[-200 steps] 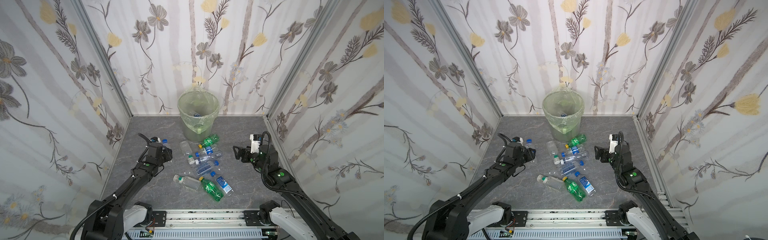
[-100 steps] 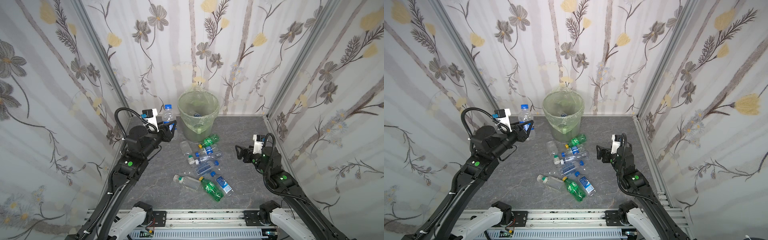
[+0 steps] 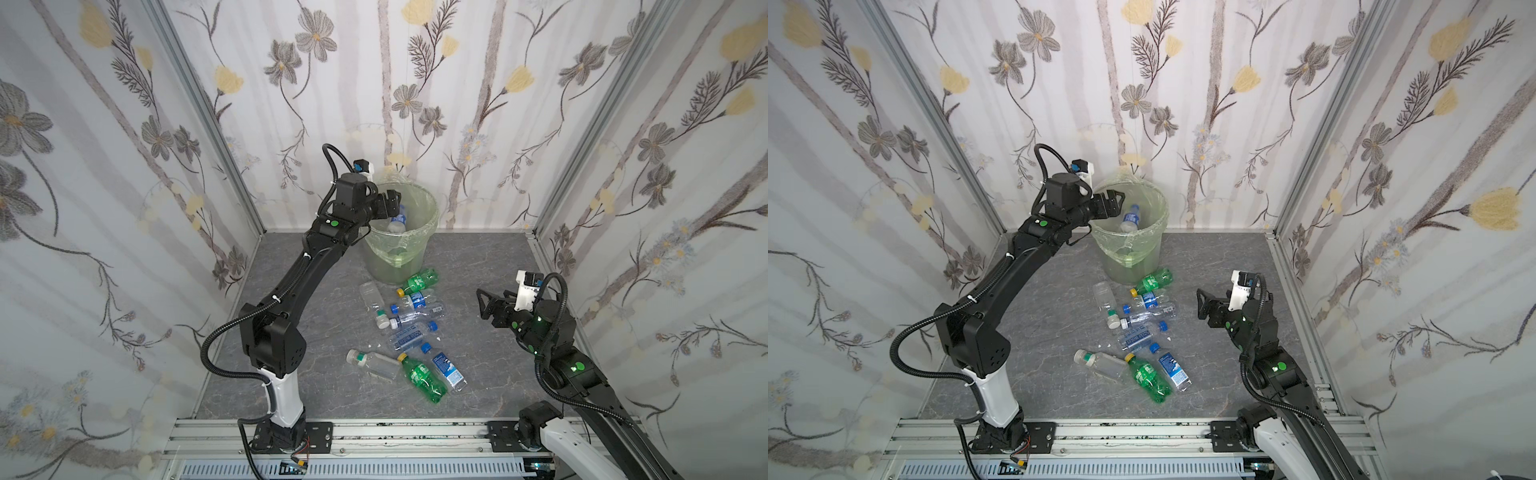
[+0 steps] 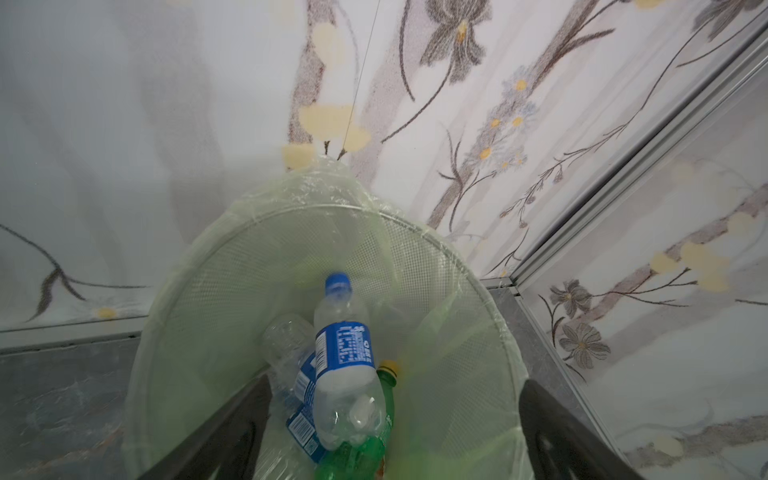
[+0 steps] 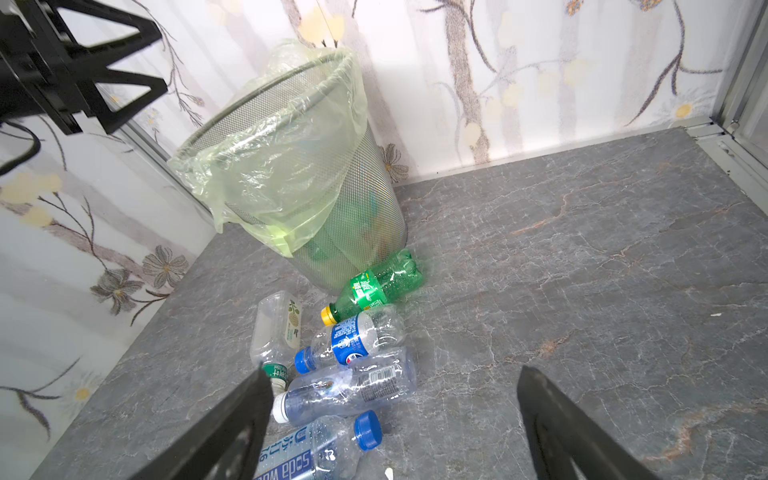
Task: Throw the plastic bottles in the bin
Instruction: 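Withdraw the left arm while the right gripper moves toward the bottle pile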
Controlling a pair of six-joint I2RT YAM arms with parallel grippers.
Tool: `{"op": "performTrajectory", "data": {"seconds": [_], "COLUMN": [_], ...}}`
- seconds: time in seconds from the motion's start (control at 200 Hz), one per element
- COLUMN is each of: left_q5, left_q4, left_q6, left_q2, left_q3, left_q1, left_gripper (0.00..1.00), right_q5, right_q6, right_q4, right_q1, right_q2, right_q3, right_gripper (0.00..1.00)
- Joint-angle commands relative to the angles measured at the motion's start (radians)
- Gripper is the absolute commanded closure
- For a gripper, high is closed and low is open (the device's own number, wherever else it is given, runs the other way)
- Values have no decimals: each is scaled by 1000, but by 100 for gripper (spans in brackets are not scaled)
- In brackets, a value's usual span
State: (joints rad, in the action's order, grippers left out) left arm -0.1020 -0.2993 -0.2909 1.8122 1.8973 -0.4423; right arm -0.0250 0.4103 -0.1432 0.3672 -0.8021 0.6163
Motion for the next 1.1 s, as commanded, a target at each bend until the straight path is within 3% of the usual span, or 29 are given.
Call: {"op": "performTrajectory", "data": {"seconds": [0.0, 0.335, 0.53, 0.685, 0.899, 1.094], "left_q5": [100, 211, 205, 199, 191, 255], "left_q4": [4, 2, -22, -49, -47, -47], "left_q6": [23, -22, -76, -85, -96, -151], "left_q2": [-121, -601, -841, -906, -890, -915], "left_q3": [-113, -687, -949, -1033, -1112, -1231], "left_q1": [-7, -5, 28, 48, 54, 61], "left_gripper": [4, 0, 0, 0, 0, 0], "right_q5": [-20, 55, 157, 181, 201, 199], "right_q6": [-13, -43, -53, -59, -46, -34], "right_q4": [1, 14, -55, -95, -131, -195], "right_q1": [-2, -4, 4, 17, 49, 127], "right_q2": [0, -117, -222, -244, -250, -308], "right_q3": [-8, 19, 45, 42, 28, 27], "right_gripper": [7, 7, 8, 8, 8, 8]}}
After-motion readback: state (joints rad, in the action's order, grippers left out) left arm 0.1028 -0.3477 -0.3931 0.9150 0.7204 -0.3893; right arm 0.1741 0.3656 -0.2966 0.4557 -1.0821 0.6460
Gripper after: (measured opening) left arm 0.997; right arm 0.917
